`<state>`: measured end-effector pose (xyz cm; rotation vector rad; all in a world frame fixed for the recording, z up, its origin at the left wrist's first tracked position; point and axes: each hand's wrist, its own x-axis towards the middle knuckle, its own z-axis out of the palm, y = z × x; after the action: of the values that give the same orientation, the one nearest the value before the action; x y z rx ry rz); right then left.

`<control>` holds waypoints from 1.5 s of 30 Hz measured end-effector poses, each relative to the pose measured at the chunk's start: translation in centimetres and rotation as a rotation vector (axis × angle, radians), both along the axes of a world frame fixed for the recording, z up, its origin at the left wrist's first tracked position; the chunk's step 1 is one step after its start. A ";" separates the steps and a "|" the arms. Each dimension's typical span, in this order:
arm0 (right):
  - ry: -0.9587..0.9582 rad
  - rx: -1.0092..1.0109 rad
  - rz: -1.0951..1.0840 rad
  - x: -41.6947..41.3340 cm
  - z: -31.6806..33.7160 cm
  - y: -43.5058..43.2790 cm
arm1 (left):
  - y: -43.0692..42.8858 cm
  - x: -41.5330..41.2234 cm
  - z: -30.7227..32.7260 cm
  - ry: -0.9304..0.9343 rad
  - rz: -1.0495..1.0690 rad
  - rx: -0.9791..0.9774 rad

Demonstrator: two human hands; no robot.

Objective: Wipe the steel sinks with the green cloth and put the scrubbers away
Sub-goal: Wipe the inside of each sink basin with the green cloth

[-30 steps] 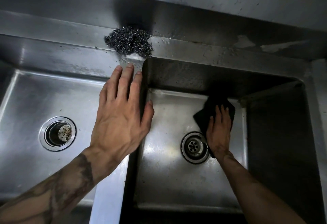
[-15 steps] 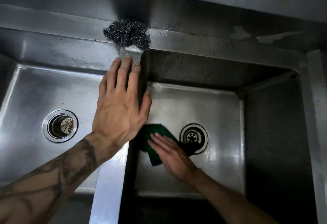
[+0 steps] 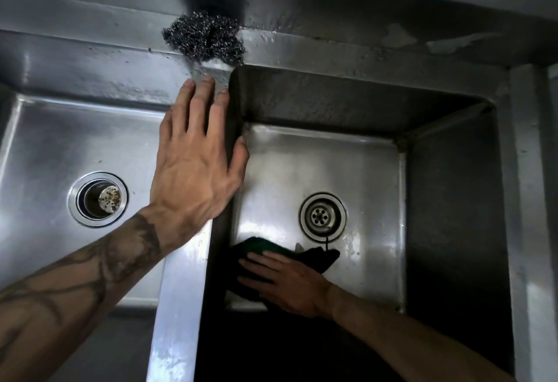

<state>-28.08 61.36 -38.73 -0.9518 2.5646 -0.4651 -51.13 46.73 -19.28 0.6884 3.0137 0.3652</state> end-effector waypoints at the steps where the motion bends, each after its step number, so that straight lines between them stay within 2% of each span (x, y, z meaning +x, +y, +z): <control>1: -0.011 -0.010 0.041 0.3 0.1 0.2 | 0.0 0.0 0.0 -0.001 0.001 -0.002; 5: 0.023 0.048 0.056 1.0 0.6 0.8 | -0.1 0.0 0.1 0.002 0.001 0.000; 10: 0.005 0.209 0.006 5.3 1.5 7.5 | -0.1 0.0 -0.1 0.007 0.000 0.010; 15: -0.031 0.378 -0.220 8.5 2.8 14.6 | 0.0 0.1 0.0 0.012 -0.001 0.035; 22: 0.018 0.368 -0.197 6.8 1.4 11.1 | -0.2 0.2 -0.4 0.028 -0.009 0.054; 25: 0.016 0.360 -0.189 7.2 1.2 12.1 | -0.2 0.2 -0.4 0.031 -0.013 0.061; 30: -0.032 0.372 -0.549 8.5 0.9 15.2 | -0.1 0.1 -0.6 0.045 -0.016 0.068; 35: -0.010 0.310 -0.846 4.9 0.7 15.4 | -0.2 0.1 -0.8 0.043 -0.018 0.080; 45: 0.102 0.324 -1.032 -5.2 -0.3 21.1 | -0.3 -0.1 -1.1 0.056 -0.055 0.073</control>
<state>-33.31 82.47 -39.08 0.5306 2.9193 -0.2213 -51.24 46.40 -20.34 0.7975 3.0399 0.4641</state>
